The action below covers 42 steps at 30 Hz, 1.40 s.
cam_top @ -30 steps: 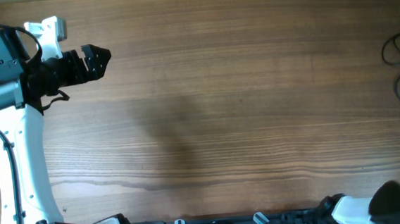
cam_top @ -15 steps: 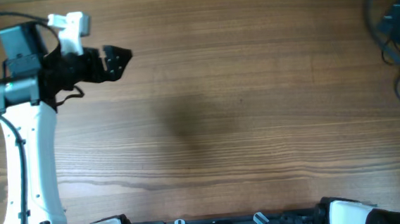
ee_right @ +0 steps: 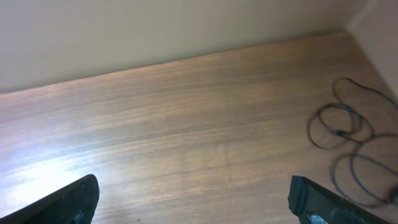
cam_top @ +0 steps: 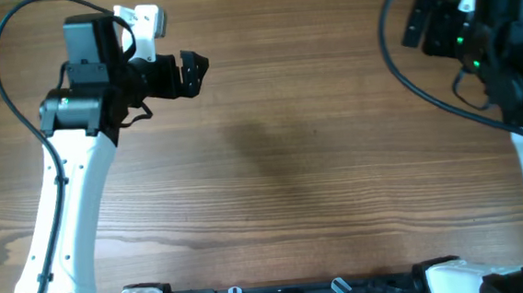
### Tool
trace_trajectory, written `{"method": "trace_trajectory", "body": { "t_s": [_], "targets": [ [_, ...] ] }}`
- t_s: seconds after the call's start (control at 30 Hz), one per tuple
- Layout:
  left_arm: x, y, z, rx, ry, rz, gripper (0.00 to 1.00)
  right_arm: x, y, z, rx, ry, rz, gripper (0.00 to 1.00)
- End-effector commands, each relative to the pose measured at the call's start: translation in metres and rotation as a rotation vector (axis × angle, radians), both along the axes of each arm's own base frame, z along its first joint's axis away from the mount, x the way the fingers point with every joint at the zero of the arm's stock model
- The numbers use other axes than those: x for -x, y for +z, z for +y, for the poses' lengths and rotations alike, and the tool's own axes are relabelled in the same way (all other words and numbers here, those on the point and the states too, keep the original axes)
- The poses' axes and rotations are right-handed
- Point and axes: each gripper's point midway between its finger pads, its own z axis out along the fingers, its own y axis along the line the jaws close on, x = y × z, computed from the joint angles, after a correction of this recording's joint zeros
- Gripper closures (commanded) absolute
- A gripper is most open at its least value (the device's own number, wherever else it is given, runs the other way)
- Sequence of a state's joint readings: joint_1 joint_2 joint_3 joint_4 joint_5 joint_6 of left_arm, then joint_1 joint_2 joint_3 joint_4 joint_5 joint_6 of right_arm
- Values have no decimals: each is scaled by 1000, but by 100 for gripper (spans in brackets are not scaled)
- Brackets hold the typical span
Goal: Untangle cables
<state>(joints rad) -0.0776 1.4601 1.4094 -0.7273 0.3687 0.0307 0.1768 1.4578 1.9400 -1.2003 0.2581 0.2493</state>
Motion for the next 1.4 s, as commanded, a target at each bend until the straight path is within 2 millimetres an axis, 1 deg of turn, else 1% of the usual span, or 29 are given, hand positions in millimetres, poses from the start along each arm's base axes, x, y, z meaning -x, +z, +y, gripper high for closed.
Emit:
{"method": "trace_trajectory", "body": {
  "t_s": [0.0,0.1,0.2,0.33,0.4,0.5,0.57,0.63,0.7,0.77,0.83,0.93,1.0,1.13,1.23,1.37],
  "targets": [
    [-8,6,16,-46,153,-9,0,-20,-13,24,29,81,28,0],
    [-8,6,16,-47,158,-9,0,-35,-29,40,36,111,61,0],
    [-12,7,23,-47,218,-13,0,-51,-48,50,44,124,95,0],
    [-16,12,25,-44,232,-37,0,-69,-73,56,52,129,144,0],
    [-19,15,25,-45,236,-53,0,-77,-90,59,54,134,182,0],
    [-22,16,30,-80,257,-72,0,-87,-105,64,48,145,200,0],
    [-22,16,27,-124,226,-89,0,-94,-110,71,35,170,199,0],
    [-24,18,29,-146,245,-105,0,-99,-112,80,11,215,191,0],
    [-28,20,33,-159,266,-123,0,-103,-113,85,-4,224,181,0],
    [-33,23,37,-169,292,-146,0,-105,-113,86,-9,221,175,0],
    [-39,22,41,-184,314,-156,0,-106,-113,86,-8,222,175,0],
    [-47,8,45,-211,334,-134,0,-106,-113,85,-5,219,175,0],
    [-53,-7,45,-222,332,-103,0,-108,-112,82,9,204,164,0],
    [-65,-21,43,-221,332,-92,0,-113,-114,83,10,200,146,0],
    [-69,-20,39,-210,323,-105,0,-115,-127,83,3,193,157,0],
    [-69,-18,29,-206,302,-118,0,-118,-152,84,-2,185,173,0]
  ]
}}
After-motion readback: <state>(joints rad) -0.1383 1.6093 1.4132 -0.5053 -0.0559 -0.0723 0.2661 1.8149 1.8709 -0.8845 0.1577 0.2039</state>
